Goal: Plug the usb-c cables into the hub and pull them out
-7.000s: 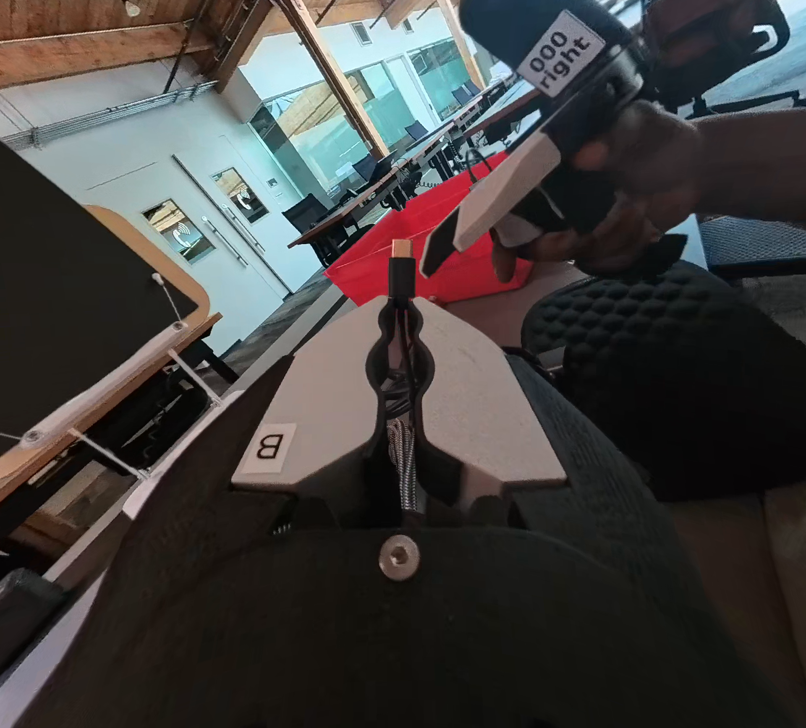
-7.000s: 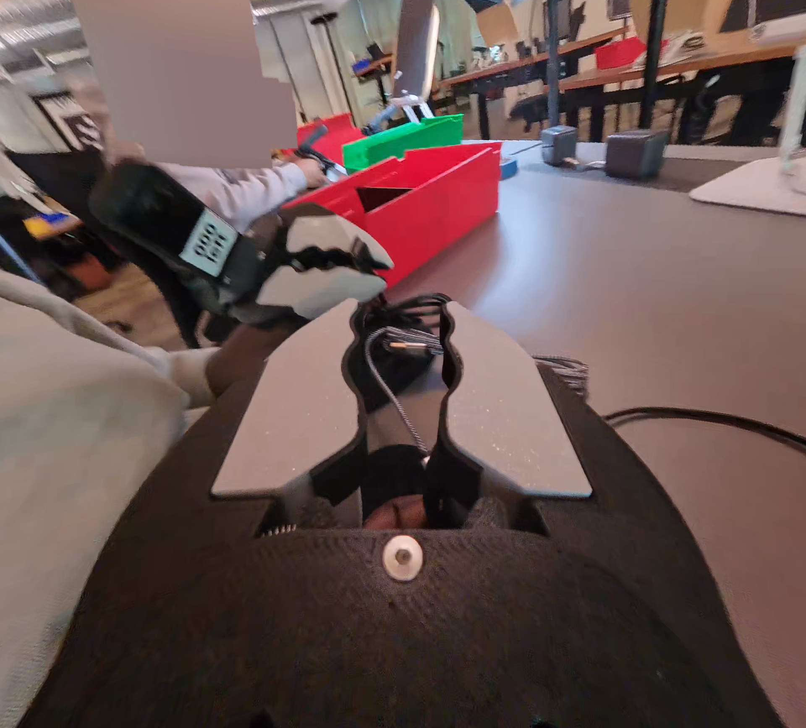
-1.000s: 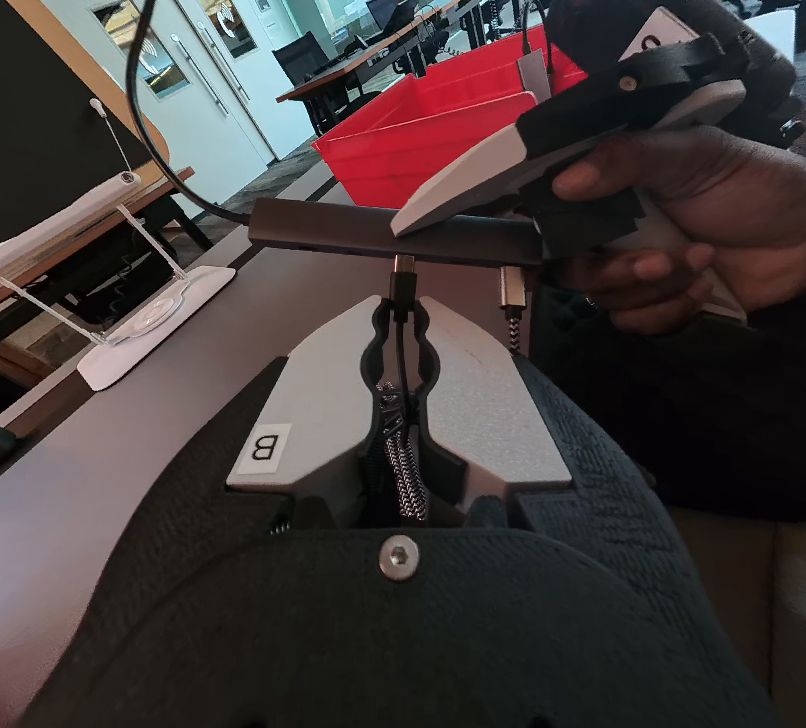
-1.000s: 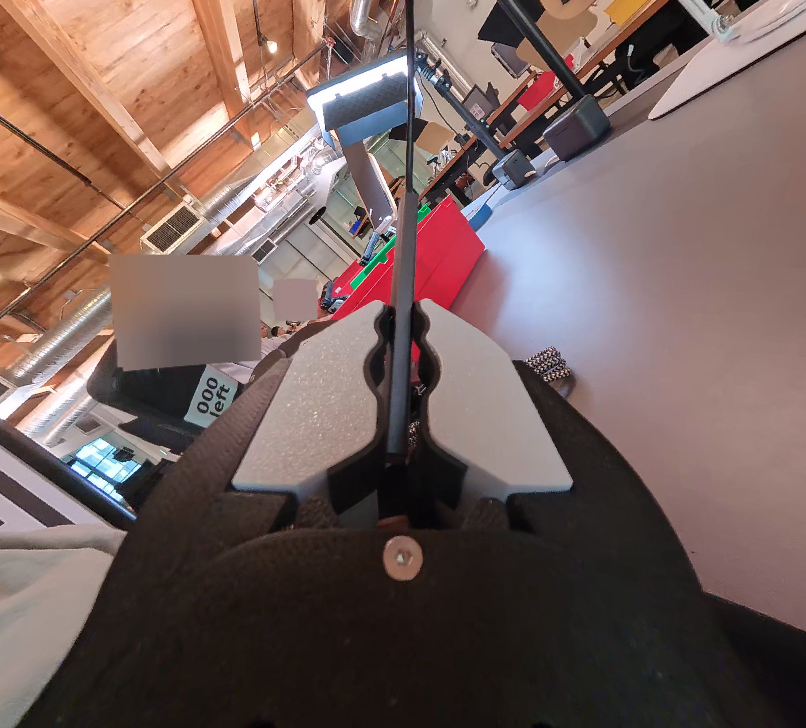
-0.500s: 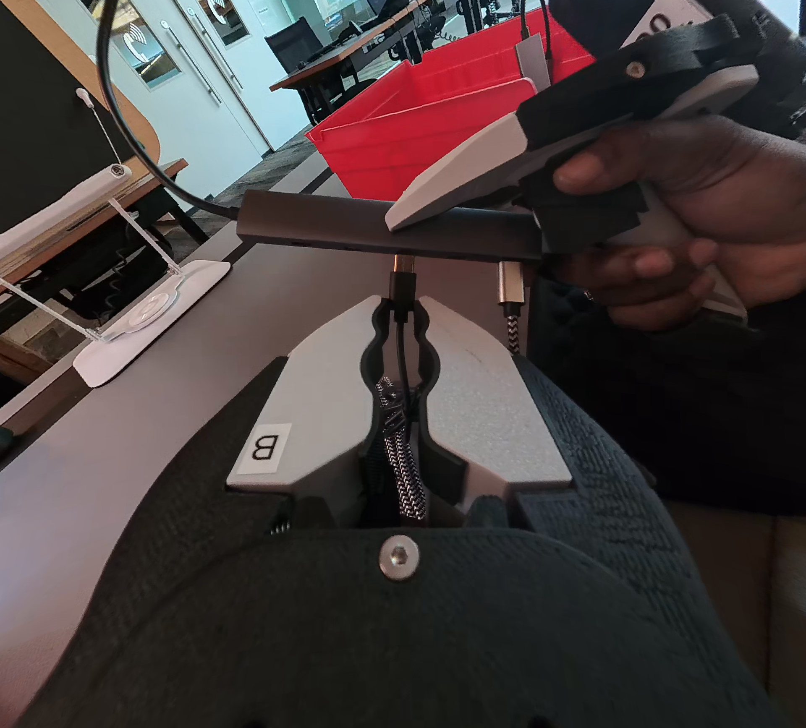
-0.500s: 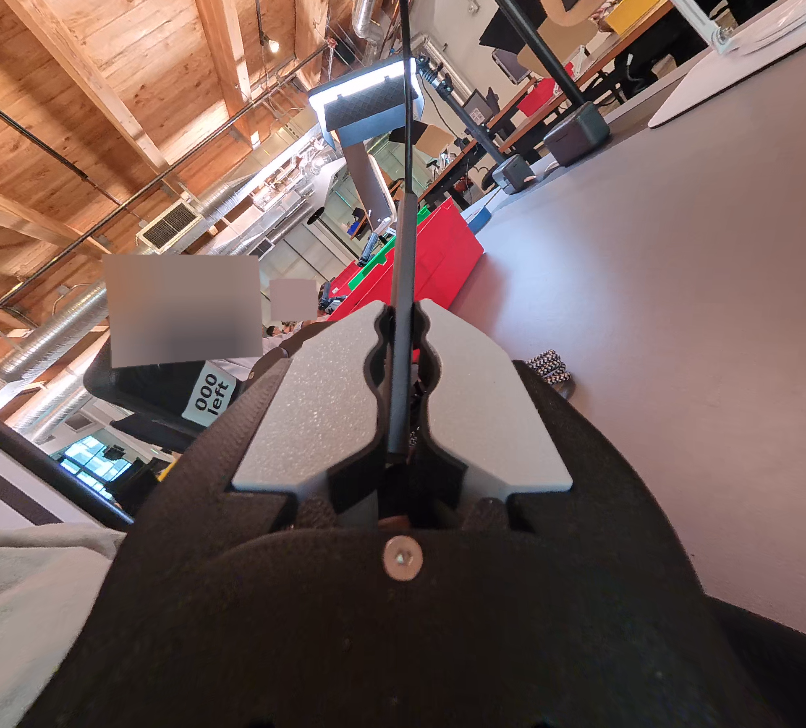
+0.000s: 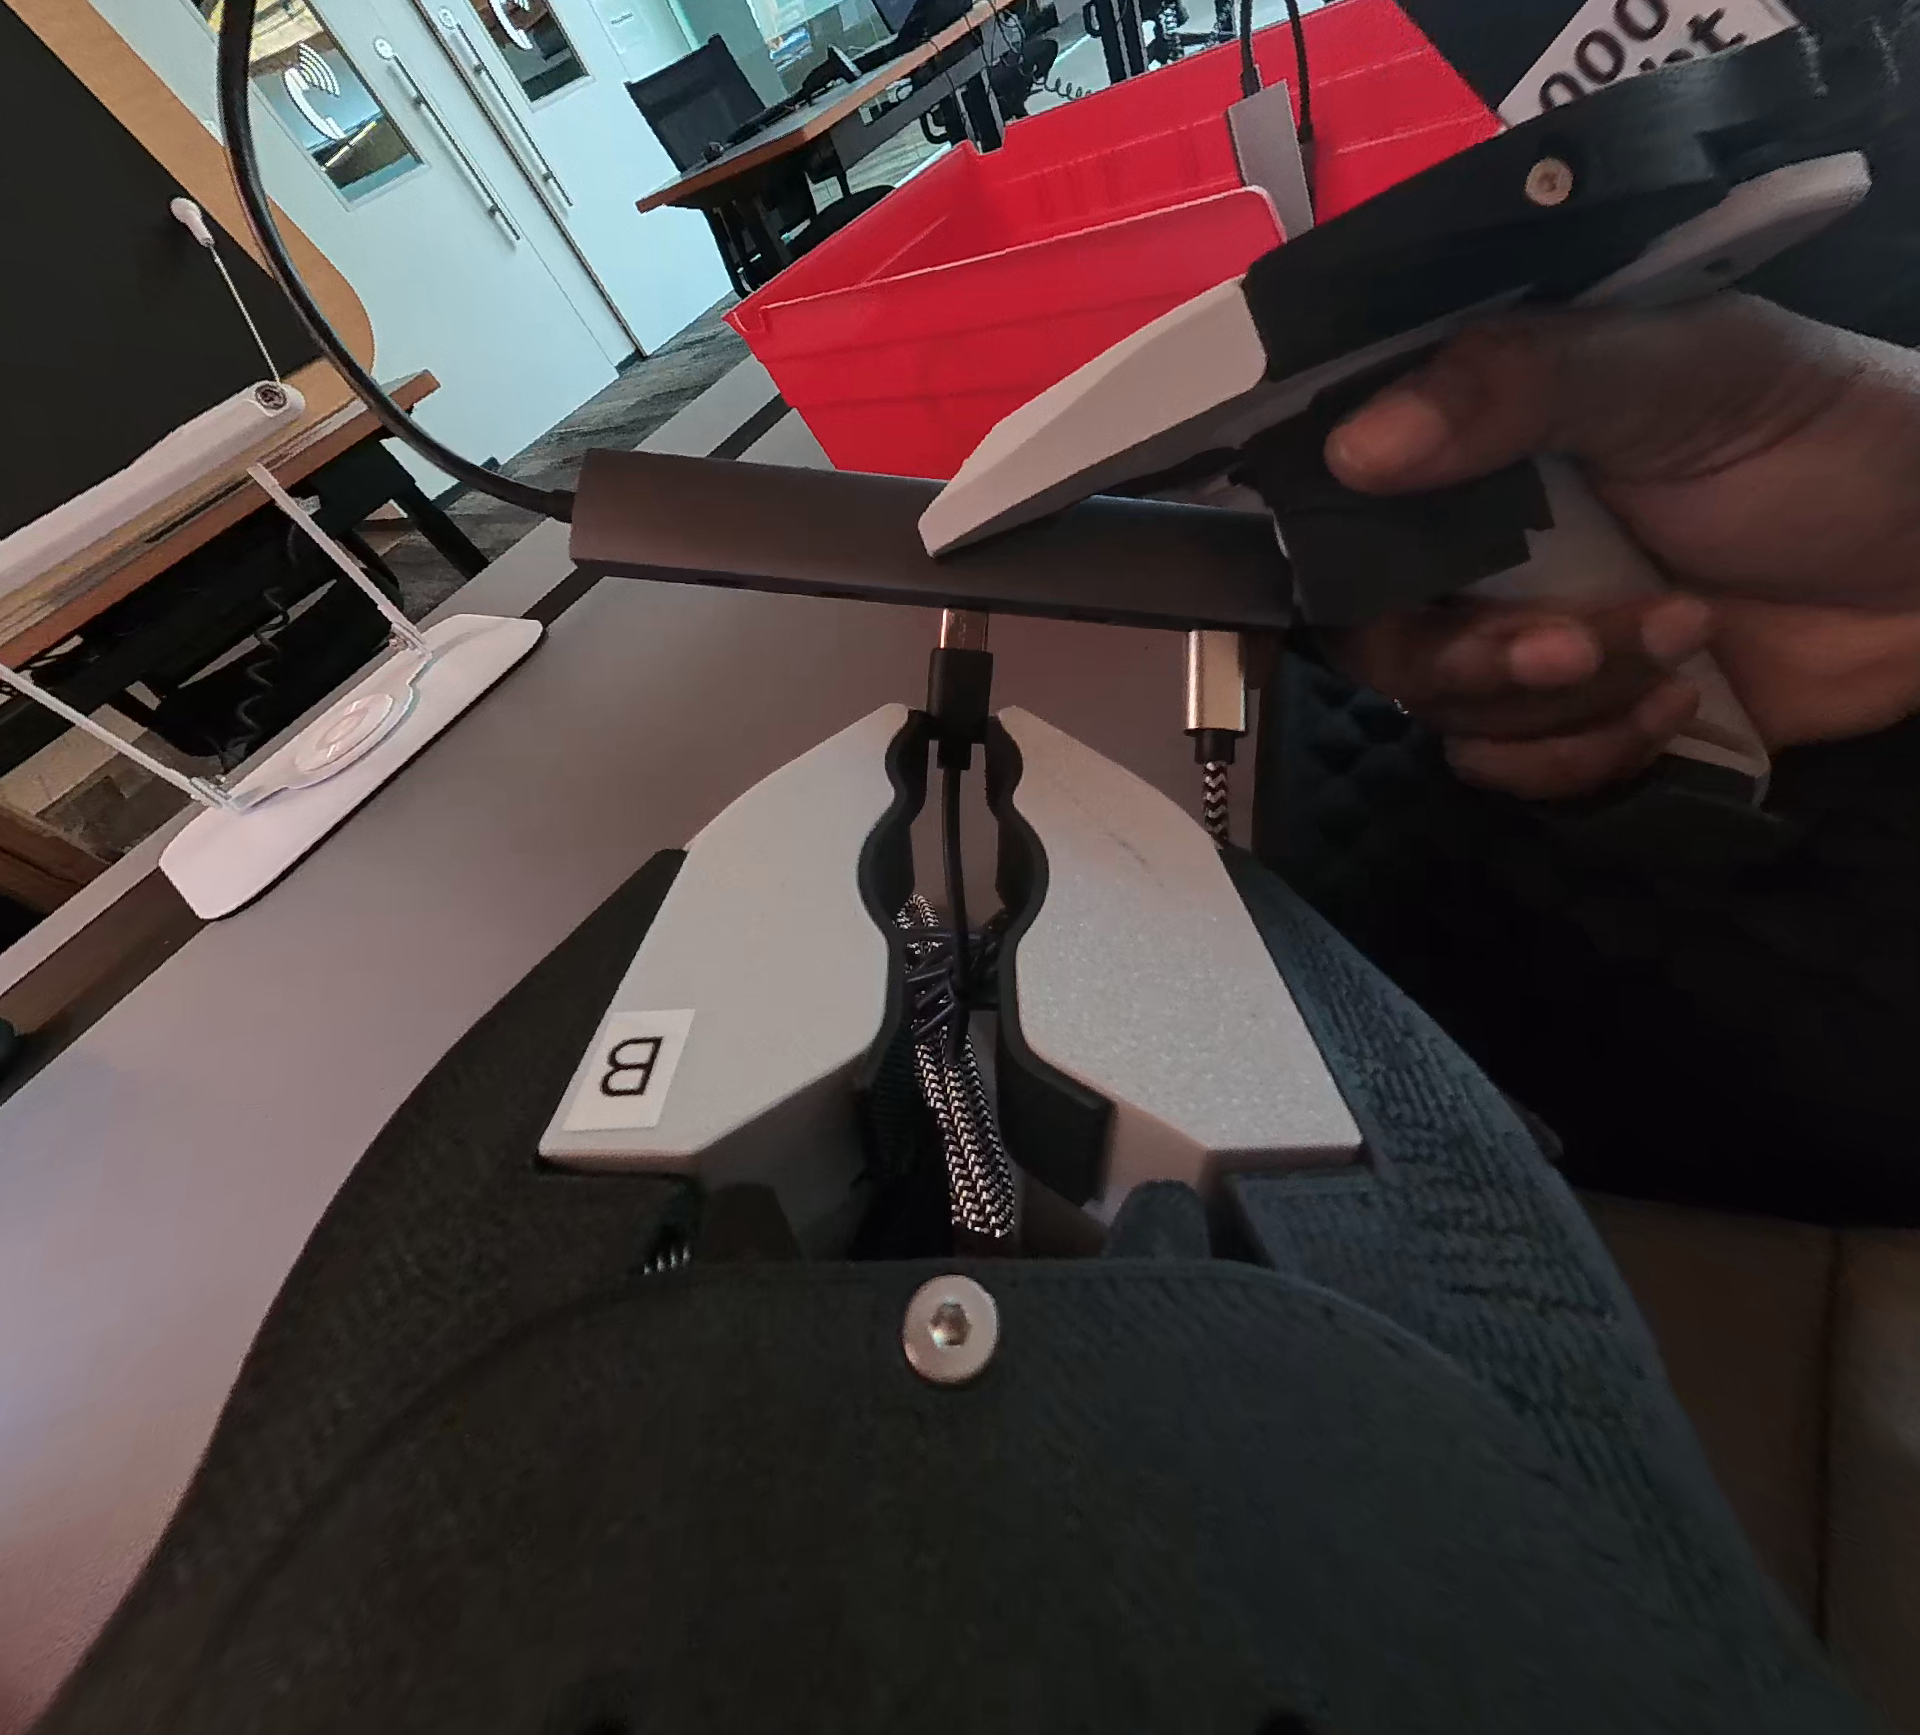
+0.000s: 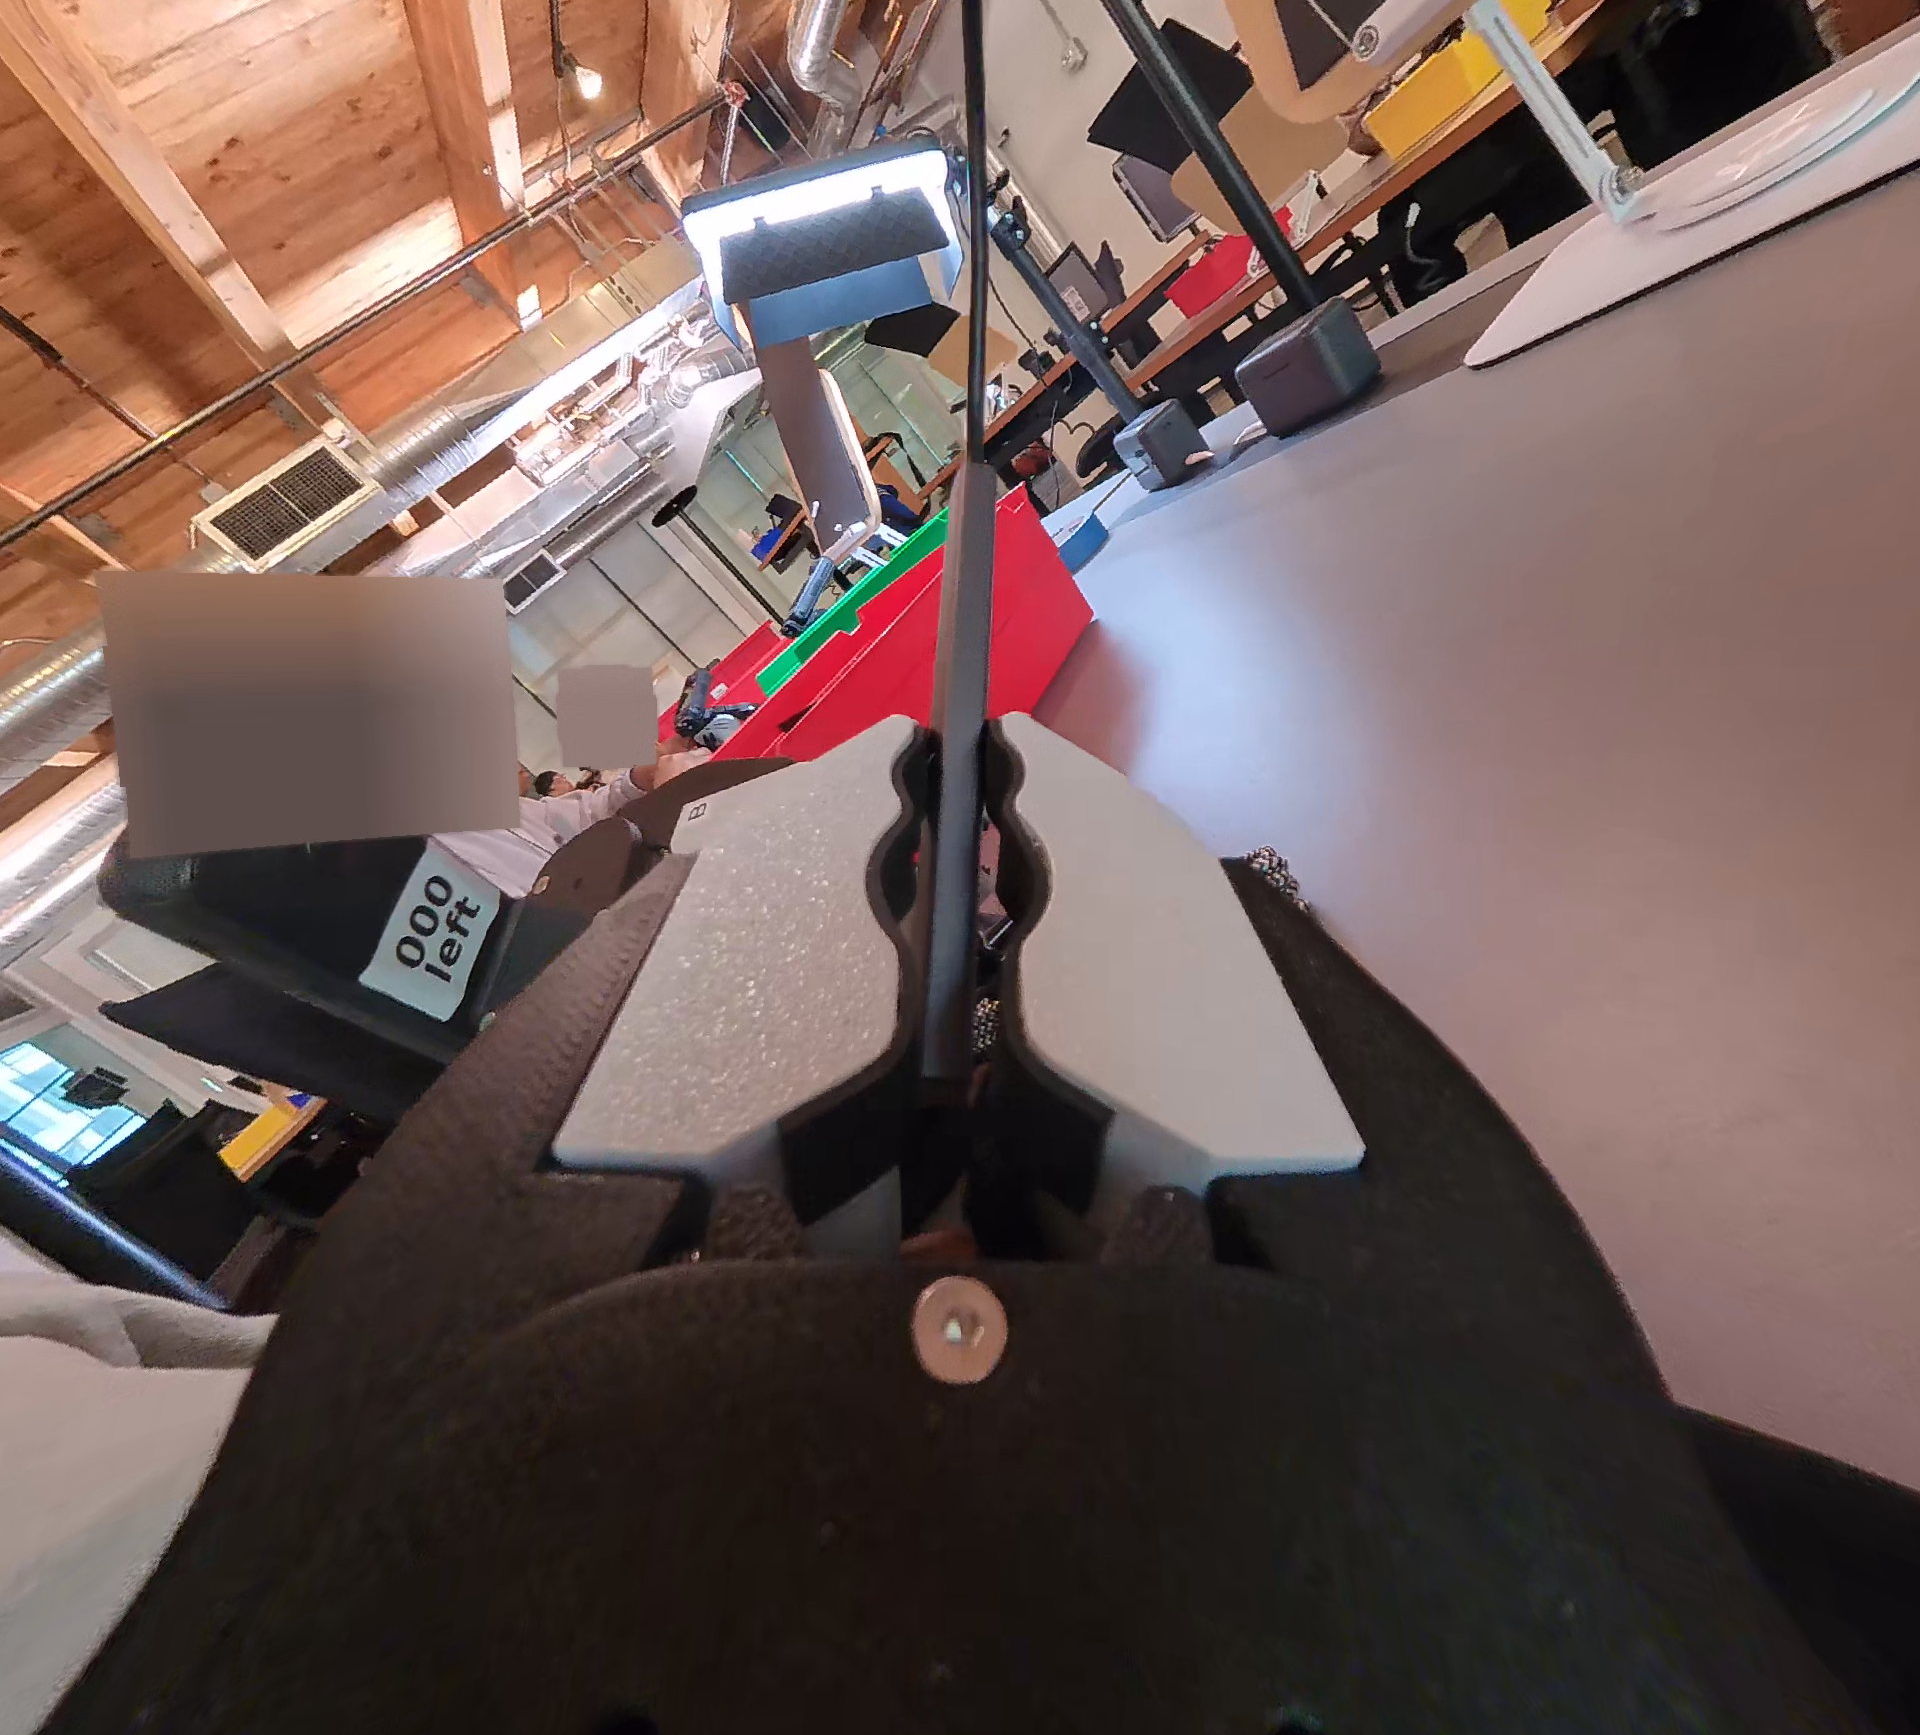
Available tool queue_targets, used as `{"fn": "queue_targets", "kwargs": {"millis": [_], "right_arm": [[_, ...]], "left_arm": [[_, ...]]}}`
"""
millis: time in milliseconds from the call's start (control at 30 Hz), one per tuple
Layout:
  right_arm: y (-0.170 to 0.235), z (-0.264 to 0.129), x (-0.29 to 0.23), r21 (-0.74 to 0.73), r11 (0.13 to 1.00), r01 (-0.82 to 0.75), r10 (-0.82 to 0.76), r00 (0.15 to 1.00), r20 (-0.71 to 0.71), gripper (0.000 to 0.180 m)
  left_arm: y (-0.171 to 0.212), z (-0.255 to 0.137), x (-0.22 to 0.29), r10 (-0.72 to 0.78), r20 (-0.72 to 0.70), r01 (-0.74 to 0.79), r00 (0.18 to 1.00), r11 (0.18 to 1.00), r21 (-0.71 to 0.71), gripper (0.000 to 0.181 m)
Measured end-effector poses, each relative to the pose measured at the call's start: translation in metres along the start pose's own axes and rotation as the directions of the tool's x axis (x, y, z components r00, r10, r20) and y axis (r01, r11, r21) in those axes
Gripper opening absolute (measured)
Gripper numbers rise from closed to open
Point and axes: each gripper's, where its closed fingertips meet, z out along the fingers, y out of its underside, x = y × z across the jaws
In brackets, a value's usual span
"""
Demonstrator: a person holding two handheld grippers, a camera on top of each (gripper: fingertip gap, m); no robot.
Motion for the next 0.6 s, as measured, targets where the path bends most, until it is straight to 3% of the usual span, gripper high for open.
{"fn": "queue_targets", "kwargs": {"millis": [600], "right_arm": [[0.0008,-0.0003,-0.0041,0.003,0.998,0.065,-0.065,0.998,-0.017,0.010]], "left_arm": [[-0.0022,-0.0041,0.0019,-0.091,-0.089,0.094,0.992,0.995,0.023,0.011]]}}
